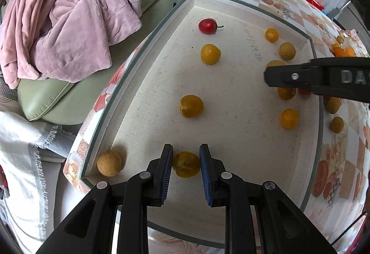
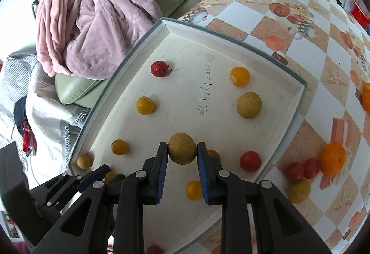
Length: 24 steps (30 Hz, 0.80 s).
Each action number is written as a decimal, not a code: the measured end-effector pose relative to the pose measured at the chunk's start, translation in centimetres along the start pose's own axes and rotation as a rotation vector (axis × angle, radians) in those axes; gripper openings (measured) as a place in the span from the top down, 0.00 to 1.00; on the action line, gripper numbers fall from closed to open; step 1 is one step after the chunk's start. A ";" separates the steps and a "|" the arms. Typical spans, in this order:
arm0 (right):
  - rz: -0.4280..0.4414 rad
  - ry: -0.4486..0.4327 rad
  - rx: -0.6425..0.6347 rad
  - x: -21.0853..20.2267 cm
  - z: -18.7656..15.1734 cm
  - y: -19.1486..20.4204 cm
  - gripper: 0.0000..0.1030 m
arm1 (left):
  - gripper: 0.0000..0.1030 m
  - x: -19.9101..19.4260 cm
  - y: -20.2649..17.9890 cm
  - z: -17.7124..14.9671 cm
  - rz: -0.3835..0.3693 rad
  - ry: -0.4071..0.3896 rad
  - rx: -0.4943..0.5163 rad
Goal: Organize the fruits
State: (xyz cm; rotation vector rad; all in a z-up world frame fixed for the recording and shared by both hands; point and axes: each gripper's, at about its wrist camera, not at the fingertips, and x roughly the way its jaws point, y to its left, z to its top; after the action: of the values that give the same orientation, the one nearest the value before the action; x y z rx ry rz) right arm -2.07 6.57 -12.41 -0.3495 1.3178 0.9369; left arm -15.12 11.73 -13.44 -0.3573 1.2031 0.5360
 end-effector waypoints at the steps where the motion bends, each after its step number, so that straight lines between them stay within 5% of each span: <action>1: -0.003 0.000 -0.007 0.2 0.1 0.1 0.73 | 0.75 0.0 -0.1 0.0 0.001 -0.001 -0.002; 7: -0.019 0.024 -0.051 1.2 0.5 1.3 0.73 | 0.75 -0.2 -0.2 0.0 0.013 -0.006 0.017; 8: -0.015 0.023 -0.047 1.1 0.5 1.2 0.72 | 0.67 -0.2 -0.2 0.0 0.014 -0.002 0.016; 9: -0.011 0.020 -0.043 0.9 0.4 1.2 0.70 | 0.44 -0.2 0.0 0.1 0.015 0.003 0.010; 11: -0.008 0.010 -0.040 0.2 0.3 1.0 0.64 | 0.28 -0.8 0.2 0.0 0.026 -0.029 -0.006; 21: -0.025 0.000 -0.001 -3.8 -1.8 0.1 0.26 | 0.28 -2.1 -0.1 0.3 0.021 -0.004 0.005; 24: -0.042 0.014 0.022 -4.5 -2.7 -0.1 0.22 | 0.28 -2.4 -0.3 0.0 0.014 0.023 0.023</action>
State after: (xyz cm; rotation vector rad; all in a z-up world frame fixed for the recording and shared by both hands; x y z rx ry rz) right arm -3.64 2.97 -9.00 -0.3660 1.3282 0.8857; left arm -15.56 11.02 -11.12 -0.3364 1.2333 0.5306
